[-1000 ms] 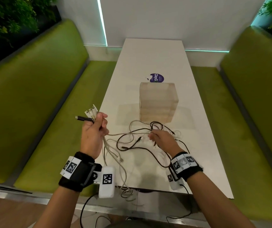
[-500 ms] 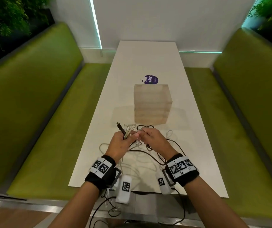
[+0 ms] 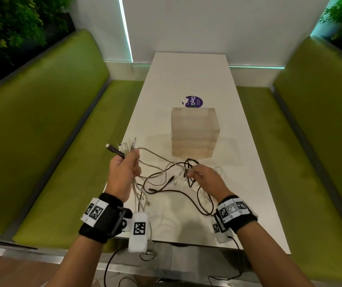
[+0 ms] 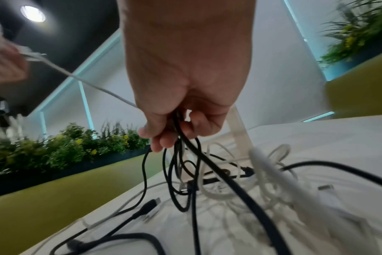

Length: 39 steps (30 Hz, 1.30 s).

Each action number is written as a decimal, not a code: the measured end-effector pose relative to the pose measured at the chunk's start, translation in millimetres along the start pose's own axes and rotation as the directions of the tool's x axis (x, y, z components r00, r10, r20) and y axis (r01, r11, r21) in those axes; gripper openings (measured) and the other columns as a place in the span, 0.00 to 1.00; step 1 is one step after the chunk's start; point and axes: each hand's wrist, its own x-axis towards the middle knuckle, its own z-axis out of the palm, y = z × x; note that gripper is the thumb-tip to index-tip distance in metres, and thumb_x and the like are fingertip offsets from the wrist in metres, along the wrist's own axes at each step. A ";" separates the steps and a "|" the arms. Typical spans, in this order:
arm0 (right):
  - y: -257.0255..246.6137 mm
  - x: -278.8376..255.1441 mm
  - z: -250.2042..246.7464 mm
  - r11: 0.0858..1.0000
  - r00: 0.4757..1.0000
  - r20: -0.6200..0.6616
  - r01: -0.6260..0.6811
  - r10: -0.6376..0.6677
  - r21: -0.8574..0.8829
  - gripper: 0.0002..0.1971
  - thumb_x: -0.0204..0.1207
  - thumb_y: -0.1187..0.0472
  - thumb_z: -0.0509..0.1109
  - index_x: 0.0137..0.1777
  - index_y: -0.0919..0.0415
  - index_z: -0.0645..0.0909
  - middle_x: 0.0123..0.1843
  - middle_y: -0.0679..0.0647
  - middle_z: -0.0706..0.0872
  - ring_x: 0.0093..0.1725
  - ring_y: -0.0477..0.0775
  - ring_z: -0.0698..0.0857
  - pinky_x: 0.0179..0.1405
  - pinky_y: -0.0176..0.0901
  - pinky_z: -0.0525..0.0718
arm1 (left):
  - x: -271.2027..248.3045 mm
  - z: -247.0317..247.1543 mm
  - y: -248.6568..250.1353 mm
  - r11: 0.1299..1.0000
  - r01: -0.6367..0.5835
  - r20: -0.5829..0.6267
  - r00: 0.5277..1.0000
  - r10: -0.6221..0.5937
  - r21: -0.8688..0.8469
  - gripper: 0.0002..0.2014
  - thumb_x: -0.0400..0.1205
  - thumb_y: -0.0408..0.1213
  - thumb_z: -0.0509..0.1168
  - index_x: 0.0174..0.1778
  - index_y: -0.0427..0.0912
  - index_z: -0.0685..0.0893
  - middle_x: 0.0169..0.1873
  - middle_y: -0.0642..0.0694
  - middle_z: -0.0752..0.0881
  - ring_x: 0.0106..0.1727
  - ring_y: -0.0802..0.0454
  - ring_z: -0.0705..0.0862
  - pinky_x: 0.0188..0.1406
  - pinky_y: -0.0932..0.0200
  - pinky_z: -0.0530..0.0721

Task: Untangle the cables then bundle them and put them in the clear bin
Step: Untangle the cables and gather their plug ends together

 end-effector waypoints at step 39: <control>-2.9 2.2 -0.4 0.989 0.985 -0.150 -0.101 0.084 -0.112 0.11 0.83 0.53 0.63 0.53 0.53 0.86 0.51 0.43 0.79 0.46 0.47 0.83 0.39 0.39 0.72 | -12.5 -1.7 -6.9 0.980 -0.084 0.103 0.992 0.067 0.178 0.19 0.80 0.43 0.66 0.28 0.40 0.68 0.21 0.47 0.61 0.20 0.54 0.61 0.20 0.63 0.66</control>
